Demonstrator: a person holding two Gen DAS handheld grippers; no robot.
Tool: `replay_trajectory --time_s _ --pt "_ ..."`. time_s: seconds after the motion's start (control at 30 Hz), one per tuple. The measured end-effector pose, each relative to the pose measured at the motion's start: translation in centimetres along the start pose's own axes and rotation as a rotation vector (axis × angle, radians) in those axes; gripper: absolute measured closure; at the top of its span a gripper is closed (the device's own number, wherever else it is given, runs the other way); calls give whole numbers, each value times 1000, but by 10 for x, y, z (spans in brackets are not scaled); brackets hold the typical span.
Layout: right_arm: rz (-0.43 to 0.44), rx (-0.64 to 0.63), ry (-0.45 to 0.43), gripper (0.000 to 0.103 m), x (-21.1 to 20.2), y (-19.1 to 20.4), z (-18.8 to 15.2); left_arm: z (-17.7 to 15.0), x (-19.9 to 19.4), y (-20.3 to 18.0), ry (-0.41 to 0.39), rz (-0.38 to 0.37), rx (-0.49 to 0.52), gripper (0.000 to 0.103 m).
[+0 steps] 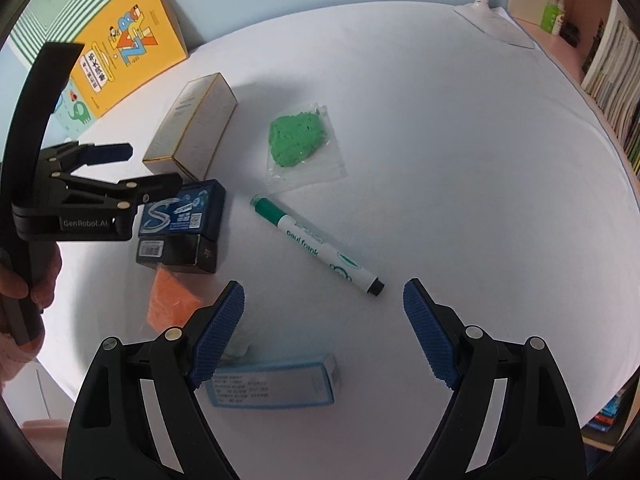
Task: Collect trash
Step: 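Grasp the tall cream box with the left tool while the right tool grasps the green marker, then carry the cream box and green marker over the wastebasket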
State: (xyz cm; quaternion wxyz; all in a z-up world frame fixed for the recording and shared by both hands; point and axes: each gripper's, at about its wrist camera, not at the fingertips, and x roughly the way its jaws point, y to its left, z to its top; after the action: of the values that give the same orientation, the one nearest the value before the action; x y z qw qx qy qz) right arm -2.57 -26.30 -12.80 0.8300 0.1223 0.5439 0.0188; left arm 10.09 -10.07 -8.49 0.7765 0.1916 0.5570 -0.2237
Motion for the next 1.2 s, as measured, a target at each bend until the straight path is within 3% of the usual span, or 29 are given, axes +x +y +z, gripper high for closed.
replay_trajectory --time_s 0.23,0.43,0.53,0.6,0.7,0.77,0.87,0.97,1.2 --pt "1 -3 26 23 18 -3 12 14 15 3 14 -2 -20 11" --pt "-13 -25 45 24 29 0 16 22 25 6 28 -11 -53 23" --pt "-24 -38 56 38 33 1 16 24 29 5 37 -18 -61 32" --pt "-36 -53 57 39 35 3 16 24 33 4 47 -24 -65 38" --pt "-69 -81 47 50 35 7 15 25 38 7 59 -37 -82 48" --pt "-91 -91 38 69 34 8 14 24 38 7 53 -32 -85 50" --pt "-102 -109 31 84 32 9 13 23 37 4 41 -13 -73 55" --pt "-97 -118 29 90 30 10 11 23 36 1 34 -3 -67 55" --pt "-59 -122 20 90 21 17 11 9 25 4 16 -3 -81 56"
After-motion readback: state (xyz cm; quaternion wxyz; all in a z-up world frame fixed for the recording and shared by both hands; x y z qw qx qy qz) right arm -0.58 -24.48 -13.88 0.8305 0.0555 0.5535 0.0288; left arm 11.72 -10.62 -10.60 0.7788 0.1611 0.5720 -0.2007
